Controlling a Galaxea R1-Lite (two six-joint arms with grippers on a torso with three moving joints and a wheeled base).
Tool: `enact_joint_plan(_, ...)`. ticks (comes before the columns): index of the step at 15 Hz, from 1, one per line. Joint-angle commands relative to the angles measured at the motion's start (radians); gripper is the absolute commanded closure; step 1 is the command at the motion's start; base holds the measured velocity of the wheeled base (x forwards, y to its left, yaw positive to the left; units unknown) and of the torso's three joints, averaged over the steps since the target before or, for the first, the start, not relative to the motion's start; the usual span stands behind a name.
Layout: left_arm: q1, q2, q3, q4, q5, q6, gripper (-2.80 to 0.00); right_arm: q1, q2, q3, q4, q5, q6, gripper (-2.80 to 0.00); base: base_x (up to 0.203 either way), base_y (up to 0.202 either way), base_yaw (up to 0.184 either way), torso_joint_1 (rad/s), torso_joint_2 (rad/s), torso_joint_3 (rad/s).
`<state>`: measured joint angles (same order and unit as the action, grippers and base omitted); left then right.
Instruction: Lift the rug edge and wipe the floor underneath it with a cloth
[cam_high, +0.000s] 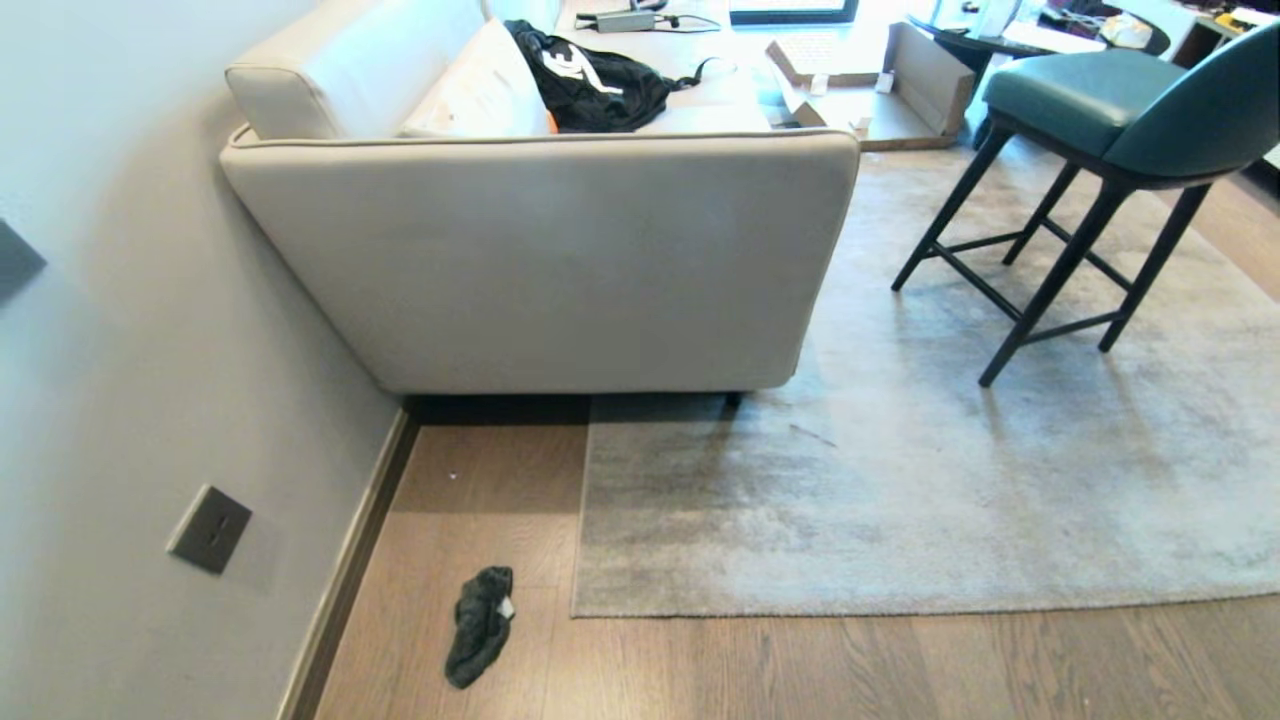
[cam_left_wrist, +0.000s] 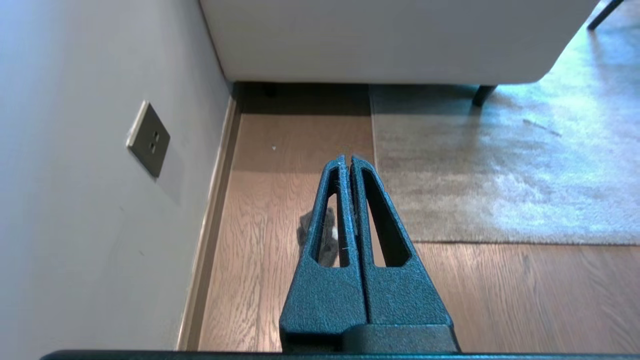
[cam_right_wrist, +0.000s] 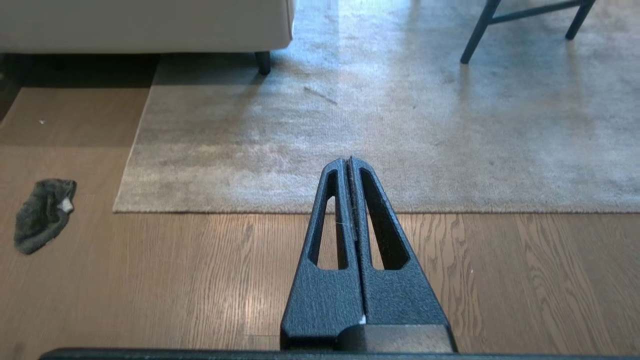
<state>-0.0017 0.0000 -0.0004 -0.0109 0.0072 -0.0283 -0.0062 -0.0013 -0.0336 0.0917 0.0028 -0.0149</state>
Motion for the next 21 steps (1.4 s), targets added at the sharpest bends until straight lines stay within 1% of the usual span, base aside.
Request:
enact_joint_plan(1, 0.0, 0.0, 0.0, 0.0, 0.0, -0.001, 0.0, 0.0, 0.001, 0.0, 0.0, 0.0, 0.0, 0.0, 0.0, 0.0, 0.0, 0.005, 0.0, 0.207)
enact_joint_plan(13, 0.0, 0.0, 0.0, -0.001, 0.002, -0.002, 0.0, 0.0, 0.001, 0.0, 0.0, 0.0, 0.0, 0.0, 0.0, 0.0, 0.0, 0.002, 0.0, 0.204)
enact_joint_plan(21, 0.0, 0.0, 0.0, -0.001, 0.002, -0.002, 0.0, 0.0, 0.001, 0.0, 0.0, 0.0, 0.0, 0.0, 0.0, 0.0, 0.0, 0.0, 0.0, 0.0)
